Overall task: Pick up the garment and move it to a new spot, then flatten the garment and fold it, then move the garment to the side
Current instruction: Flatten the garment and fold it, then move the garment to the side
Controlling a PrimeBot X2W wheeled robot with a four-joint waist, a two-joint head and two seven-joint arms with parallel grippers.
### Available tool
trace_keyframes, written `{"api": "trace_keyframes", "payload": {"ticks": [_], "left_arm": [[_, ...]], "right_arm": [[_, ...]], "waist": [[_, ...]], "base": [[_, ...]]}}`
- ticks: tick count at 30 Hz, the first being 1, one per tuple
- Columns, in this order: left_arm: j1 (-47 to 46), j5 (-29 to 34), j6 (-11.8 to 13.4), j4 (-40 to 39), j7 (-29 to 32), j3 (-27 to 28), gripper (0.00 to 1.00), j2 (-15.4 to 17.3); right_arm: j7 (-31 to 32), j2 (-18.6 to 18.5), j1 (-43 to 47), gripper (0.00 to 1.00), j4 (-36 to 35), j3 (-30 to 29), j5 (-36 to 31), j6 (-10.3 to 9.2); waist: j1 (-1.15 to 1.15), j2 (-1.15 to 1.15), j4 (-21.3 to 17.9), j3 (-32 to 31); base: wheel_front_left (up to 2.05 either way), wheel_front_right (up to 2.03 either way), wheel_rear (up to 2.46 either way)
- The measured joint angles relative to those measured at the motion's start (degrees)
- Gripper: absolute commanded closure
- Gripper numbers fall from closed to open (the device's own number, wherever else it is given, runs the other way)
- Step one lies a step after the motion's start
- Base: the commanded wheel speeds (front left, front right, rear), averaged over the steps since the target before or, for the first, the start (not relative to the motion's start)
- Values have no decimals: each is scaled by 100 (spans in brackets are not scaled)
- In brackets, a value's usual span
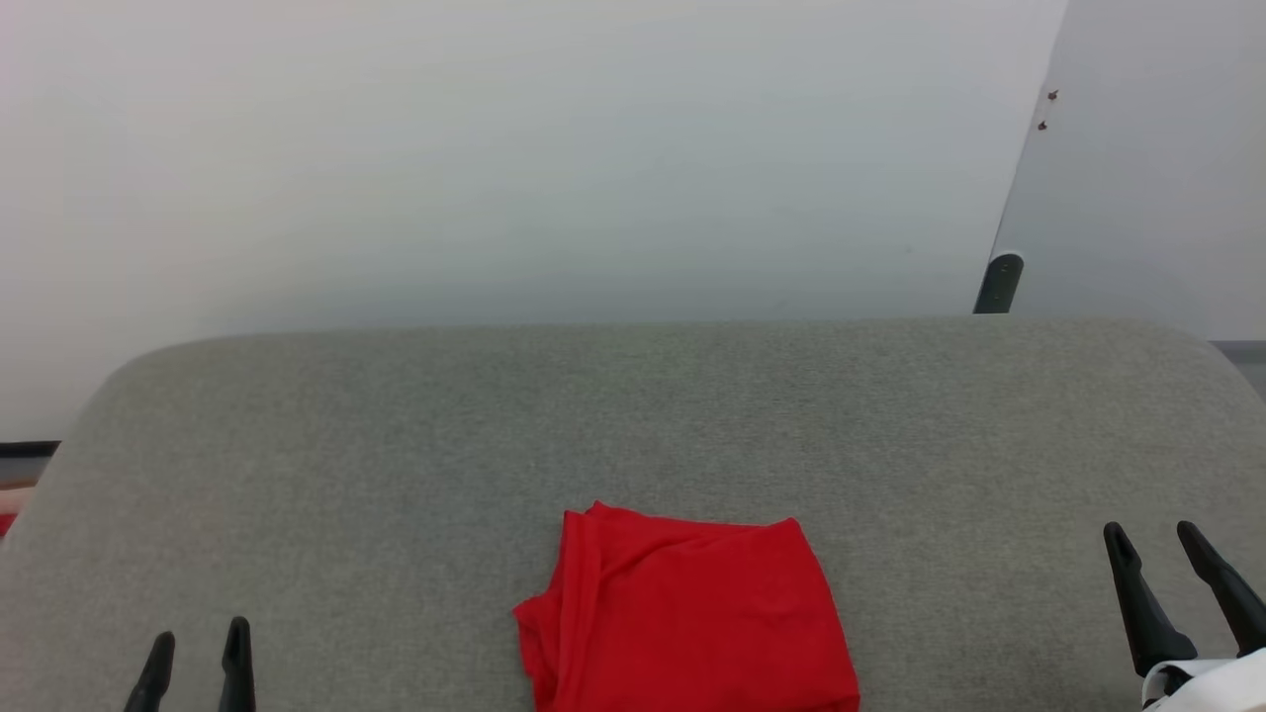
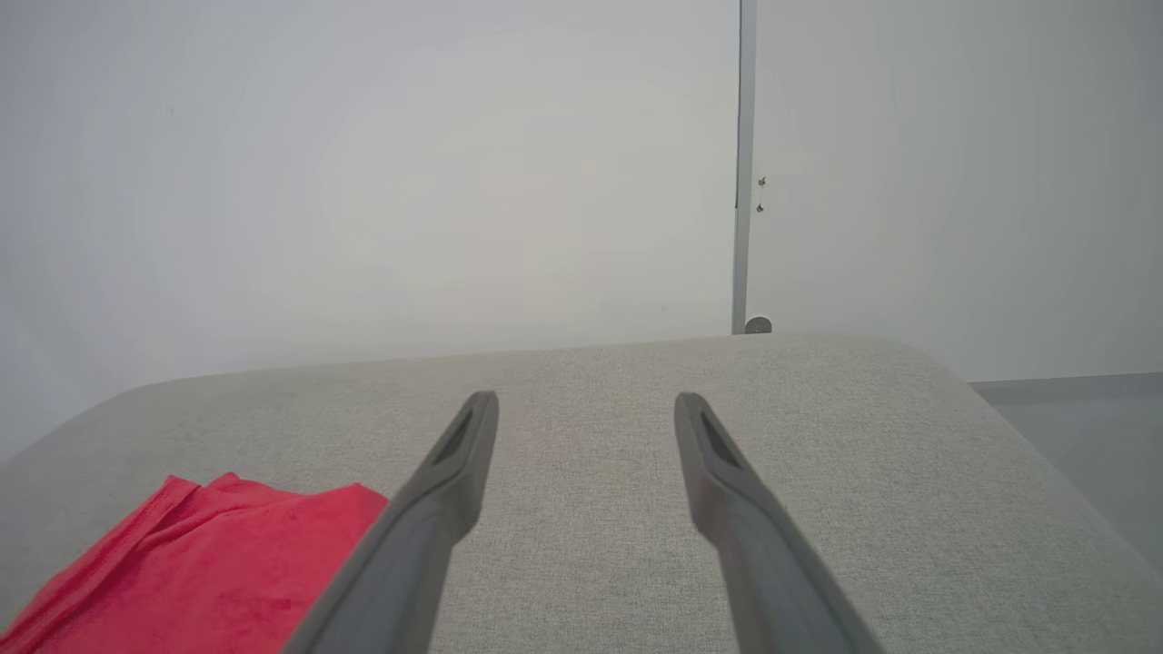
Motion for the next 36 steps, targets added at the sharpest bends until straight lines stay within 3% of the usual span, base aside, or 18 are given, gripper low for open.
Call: {"api": "trace_keyframes", "payload": {"ticks": [8, 18, 26, 36], "left_arm": [[-105, 76, -27, 26, 20, -91, 0, 86], [-380, 133, -31, -37, 226, -416, 0, 155], [-500, 143, -31, -47, 255, -635, 0, 91], [-748, 123, -37, 79, 142, -768, 0, -110]], "right_arm": [[65, 53, -30, 0, 100, 180, 55, 0], [605, 153, -391, 0, 757, 602, 283, 0], [1688, 165, -667, 0, 1502, 699, 404, 0], [3066, 389, -1177, 0, 1916, 255, 62, 0]], "waist": [[0, 0, 336, 50], [0, 0, 1154, 187], [0, 0, 1780, 408], [0, 0, 2092, 1007]], "base": [[0, 0, 0], [0, 0, 0], [0, 0, 0], [0, 0, 0]]}}
